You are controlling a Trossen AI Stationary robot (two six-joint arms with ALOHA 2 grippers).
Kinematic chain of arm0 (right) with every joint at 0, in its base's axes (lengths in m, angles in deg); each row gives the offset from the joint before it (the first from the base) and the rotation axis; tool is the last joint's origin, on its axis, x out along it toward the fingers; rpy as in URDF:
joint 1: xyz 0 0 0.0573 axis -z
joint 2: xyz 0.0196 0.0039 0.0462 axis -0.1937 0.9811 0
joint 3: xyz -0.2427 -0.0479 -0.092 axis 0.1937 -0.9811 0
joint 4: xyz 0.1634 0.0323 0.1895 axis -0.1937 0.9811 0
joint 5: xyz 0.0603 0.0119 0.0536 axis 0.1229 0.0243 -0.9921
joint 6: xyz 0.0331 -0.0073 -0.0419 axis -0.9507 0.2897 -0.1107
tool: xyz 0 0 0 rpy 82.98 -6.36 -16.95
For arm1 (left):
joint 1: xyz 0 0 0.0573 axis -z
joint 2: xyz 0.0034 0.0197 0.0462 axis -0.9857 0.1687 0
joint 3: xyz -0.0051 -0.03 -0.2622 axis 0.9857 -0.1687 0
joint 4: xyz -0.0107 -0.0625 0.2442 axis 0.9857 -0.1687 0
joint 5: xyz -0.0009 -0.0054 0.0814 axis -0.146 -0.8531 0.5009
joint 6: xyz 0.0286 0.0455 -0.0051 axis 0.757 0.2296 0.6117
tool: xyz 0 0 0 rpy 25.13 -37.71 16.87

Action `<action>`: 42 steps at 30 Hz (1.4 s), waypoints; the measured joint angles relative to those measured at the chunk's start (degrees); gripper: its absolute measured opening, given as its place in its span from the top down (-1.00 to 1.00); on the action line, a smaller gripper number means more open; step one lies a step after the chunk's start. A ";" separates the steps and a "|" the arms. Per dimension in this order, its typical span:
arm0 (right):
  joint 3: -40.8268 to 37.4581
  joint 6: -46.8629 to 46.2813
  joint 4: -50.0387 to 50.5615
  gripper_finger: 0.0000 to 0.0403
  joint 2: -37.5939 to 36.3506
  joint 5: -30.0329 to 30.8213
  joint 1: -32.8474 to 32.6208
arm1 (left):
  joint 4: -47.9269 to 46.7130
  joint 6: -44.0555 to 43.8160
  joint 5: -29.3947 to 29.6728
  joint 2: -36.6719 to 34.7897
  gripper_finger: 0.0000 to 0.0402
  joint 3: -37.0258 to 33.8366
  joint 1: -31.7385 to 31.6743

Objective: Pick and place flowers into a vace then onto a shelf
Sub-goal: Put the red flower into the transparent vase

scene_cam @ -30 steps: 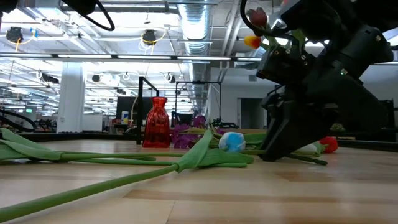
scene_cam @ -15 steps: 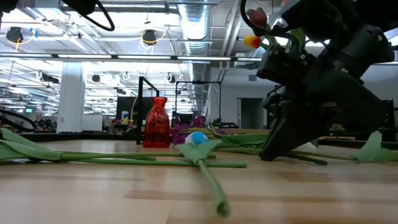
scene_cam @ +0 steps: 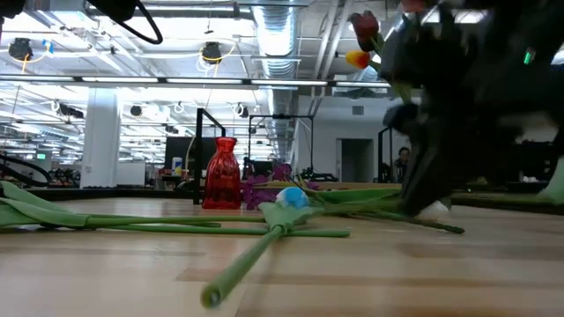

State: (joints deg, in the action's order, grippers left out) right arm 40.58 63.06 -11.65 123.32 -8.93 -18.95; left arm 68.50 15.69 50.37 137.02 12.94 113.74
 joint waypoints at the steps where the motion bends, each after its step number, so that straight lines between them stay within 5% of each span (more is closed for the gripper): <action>1: 1.35 -0.02 1.93 0.98 0.00 0.22 -0.44 | -0.14 0.01 0.01 -0.01 0.17 0.00 0.00; 8: 8.75 -0.04 12.48 0.98 -0.02 5.47 -2.70 | -1.51 -0.50 3.14 0.00 0.17 0.00 0.00; 17: 13.36 6.03 11.55 0.99 -0.09 8.82 -2.50 | 1.27 -0.31 6.49 7.64 0.17 0.61 -0.82; 30: 16.46 10.00 8.18 0.99 -0.17 8.27 -0.44 | 1.67 -0.46 2.31 26.03 0.17 11.25 -6.01; 42: 16.51 9.13 14.45 0.99 1.04 1.27 -0.87 | -5.80 -0.35 0.99 28.94 0.17 16.11 -6.62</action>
State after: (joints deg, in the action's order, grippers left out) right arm 57.09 72.18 2.80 124.36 -7.66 -19.81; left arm 62.70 15.34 51.36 165.96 29.05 107.12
